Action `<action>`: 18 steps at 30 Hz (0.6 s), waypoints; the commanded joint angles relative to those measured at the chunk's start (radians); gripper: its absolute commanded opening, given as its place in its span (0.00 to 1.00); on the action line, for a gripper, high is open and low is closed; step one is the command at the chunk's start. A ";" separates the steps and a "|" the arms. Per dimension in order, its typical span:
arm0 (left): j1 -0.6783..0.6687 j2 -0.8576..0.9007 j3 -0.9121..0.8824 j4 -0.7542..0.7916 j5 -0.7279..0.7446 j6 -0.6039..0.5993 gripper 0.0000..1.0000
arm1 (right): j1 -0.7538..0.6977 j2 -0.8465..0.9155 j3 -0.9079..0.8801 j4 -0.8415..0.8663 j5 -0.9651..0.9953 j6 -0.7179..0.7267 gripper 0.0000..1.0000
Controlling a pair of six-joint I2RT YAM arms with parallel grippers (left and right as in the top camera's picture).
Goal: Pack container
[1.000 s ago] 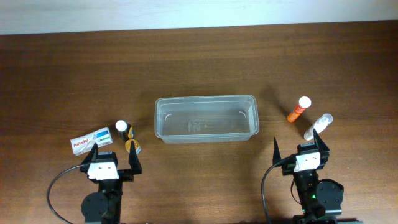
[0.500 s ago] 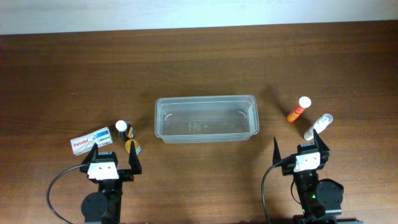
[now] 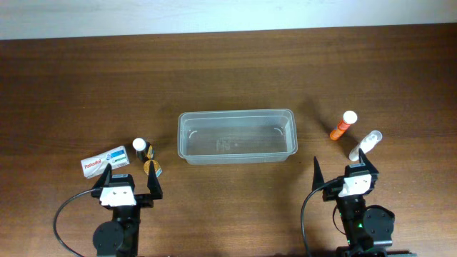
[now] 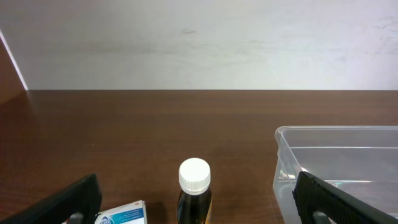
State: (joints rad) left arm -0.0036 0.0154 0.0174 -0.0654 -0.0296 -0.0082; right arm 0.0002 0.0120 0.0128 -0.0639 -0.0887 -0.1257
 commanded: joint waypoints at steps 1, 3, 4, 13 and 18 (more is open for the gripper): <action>-0.003 -0.009 0.028 0.005 0.008 -0.006 0.99 | 0.006 -0.004 0.026 -0.026 0.030 0.076 0.98; -0.003 0.002 0.063 0.004 0.008 -0.006 0.99 | 0.006 0.005 0.065 -0.053 0.087 0.108 0.98; -0.003 0.012 0.082 0.004 0.008 -0.006 0.99 | 0.006 0.014 0.084 -0.064 0.114 0.113 0.98; -0.003 0.312 0.339 0.000 0.008 -0.006 0.99 | 0.005 0.332 0.420 -0.240 0.179 0.121 0.98; -0.003 0.574 0.543 -0.071 0.008 -0.006 0.99 | 0.005 0.629 0.698 -0.397 0.172 0.121 0.98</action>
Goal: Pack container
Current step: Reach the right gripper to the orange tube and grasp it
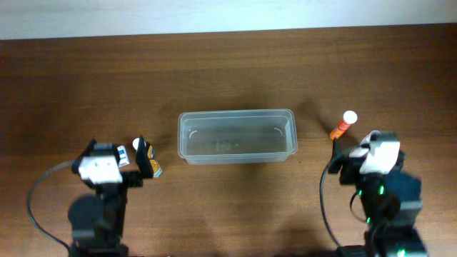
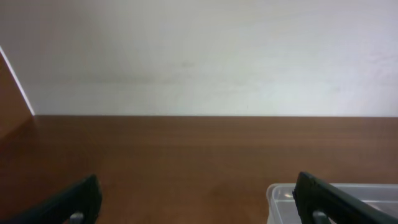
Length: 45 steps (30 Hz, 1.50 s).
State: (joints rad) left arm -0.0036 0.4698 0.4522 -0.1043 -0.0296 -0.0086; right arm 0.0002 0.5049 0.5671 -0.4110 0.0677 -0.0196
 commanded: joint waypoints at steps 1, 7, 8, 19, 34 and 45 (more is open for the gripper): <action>-0.003 0.167 0.153 -0.066 0.008 -0.005 0.99 | 0.004 0.198 0.210 -0.095 0.009 0.017 0.98; -0.003 0.448 0.445 -0.365 0.008 -0.006 0.99 | 0.003 0.559 0.612 -0.385 -0.064 0.021 0.98; -0.003 0.492 0.492 -0.418 0.009 -0.006 0.99 | 0.000 0.621 0.679 -0.434 -0.079 0.021 0.98; -0.003 0.706 0.653 -0.634 0.098 -0.005 0.99 | -0.131 1.043 1.045 -0.700 -0.215 0.074 0.98; -0.003 0.718 0.653 -0.634 0.097 -0.005 0.99 | -0.164 1.326 1.045 -0.725 -0.214 0.039 0.98; -0.003 0.718 0.653 -0.638 0.094 -0.005 0.99 | -0.164 1.432 1.045 -0.732 -0.187 0.040 0.81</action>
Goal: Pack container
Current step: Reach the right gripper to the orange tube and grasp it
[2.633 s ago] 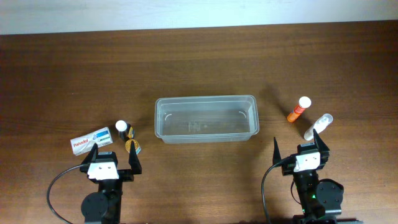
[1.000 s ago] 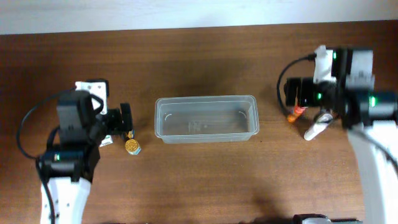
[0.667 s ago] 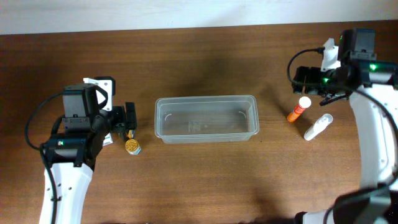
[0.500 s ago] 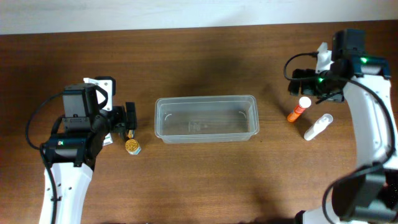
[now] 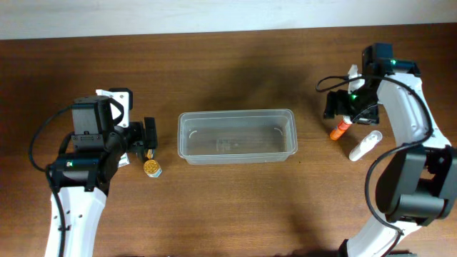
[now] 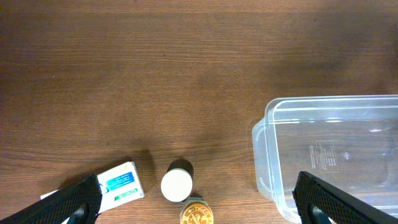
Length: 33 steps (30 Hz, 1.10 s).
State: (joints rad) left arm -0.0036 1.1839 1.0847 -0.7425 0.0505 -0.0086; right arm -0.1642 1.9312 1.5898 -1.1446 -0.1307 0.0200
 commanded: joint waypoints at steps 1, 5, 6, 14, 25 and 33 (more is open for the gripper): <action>-0.003 0.004 0.020 0.000 0.014 -0.005 0.99 | 0.000 0.005 0.022 0.003 0.014 0.000 0.77; -0.003 0.004 0.020 0.001 0.014 -0.005 0.99 | 0.000 0.005 0.022 0.004 0.014 0.000 0.60; -0.003 0.004 0.020 0.000 0.014 -0.005 0.99 | 0.000 0.005 0.022 0.004 0.014 0.000 0.57; -0.003 0.004 0.020 0.001 0.014 -0.005 0.99 | 0.000 0.005 0.023 0.003 0.014 0.000 0.40; -0.003 0.004 0.020 0.000 0.014 -0.005 0.99 | 0.000 0.005 0.023 0.003 0.014 0.000 0.26; -0.003 0.004 0.020 0.000 0.014 -0.005 0.99 | 0.000 -0.002 0.063 -0.041 0.014 0.000 0.17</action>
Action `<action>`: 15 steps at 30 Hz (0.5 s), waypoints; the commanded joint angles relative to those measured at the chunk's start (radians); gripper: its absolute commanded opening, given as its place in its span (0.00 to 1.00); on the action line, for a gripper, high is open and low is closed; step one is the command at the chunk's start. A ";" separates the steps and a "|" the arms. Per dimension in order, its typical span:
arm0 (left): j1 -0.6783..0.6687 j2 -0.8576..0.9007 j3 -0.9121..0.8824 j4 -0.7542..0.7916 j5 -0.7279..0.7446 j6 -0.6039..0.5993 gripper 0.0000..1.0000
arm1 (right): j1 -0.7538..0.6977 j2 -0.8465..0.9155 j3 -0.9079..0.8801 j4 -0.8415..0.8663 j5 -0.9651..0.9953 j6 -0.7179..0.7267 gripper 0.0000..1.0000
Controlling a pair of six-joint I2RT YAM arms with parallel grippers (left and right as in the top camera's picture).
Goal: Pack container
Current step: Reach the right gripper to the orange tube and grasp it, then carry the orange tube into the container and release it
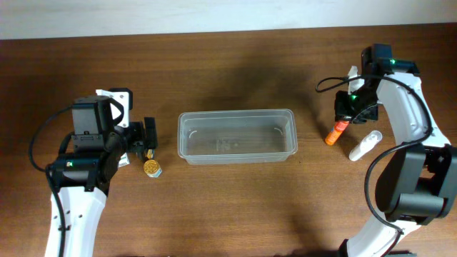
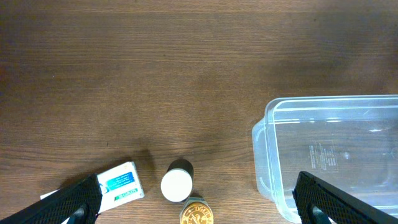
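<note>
A clear plastic container (image 1: 235, 113) stands mid-table, its left end in the left wrist view (image 2: 264, 127). My left gripper (image 1: 141, 140) hangs open high over a white-capped dark bottle (image 2: 176, 184), a gold-lidded jar (image 2: 198, 215) and a white-and-blue medicine box (image 2: 123, 184); its fingers (image 2: 323, 199) stand wide apart. At the right, my right gripper (image 1: 351, 107) is down on the upper end of an orange tube (image 1: 333, 133), jaws drawn in on it; the tube's cap is hidden. A clear white tube (image 1: 365, 145) lies beside it.
The gold-lidded jar (image 1: 151, 168) sits just left of the container's near left corner. The right arm's cable loops above the orange tube. Bare brown tabletop (image 1: 235, 207) lies in front of the container, and a pale wall runs along the far edge.
The right gripper's jaws have narrowed over the orange tube, and the tube has shifted slightly toward the lower left. The left arm and its objects are unchanged.
Both arms were folded low at the table's front edge with all items lying loose. Then they were raised. Later the left gripper hung open over the bottle, jar and box, and the right stood open over the orange tube; now it is shut on that tube.
</note>
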State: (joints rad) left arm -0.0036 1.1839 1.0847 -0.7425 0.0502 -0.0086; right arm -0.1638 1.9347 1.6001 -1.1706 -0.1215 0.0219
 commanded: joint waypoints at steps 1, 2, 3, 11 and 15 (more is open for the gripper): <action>-0.003 0.004 0.020 0.000 0.014 -0.005 0.99 | 0.000 -0.010 0.066 -0.025 0.005 -0.003 0.17; -0.003 0.004 0.020 0.000 0.014 -0.005 0.99 | 0.000 -0.017 0.085 -0.039 0.005 -0.003 0.17; -0.003 0.004 0.020 0.001 0.014 -0.005 0.99 | 0.001 -0.026 0.107 -0.055 0.005 -0.003 0.17; -0.003 0.004 0.020 0.001 0.014 -0.005 0.99 | 0.090 -0.157 0.288 -0.171 -0.003 -0.069 0.17; -0.003 0.004 0.020 0.001 0.014 -0.006 0.99 | 0.195 -0.240 0.290 -0.149 -0.001 -0.091 0.17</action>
State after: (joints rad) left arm -0.0036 1.1839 1.0847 -0.7441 0.0505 -0.0086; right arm -0.0376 1.7718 1.8610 -1.3247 -0.1181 -0.0322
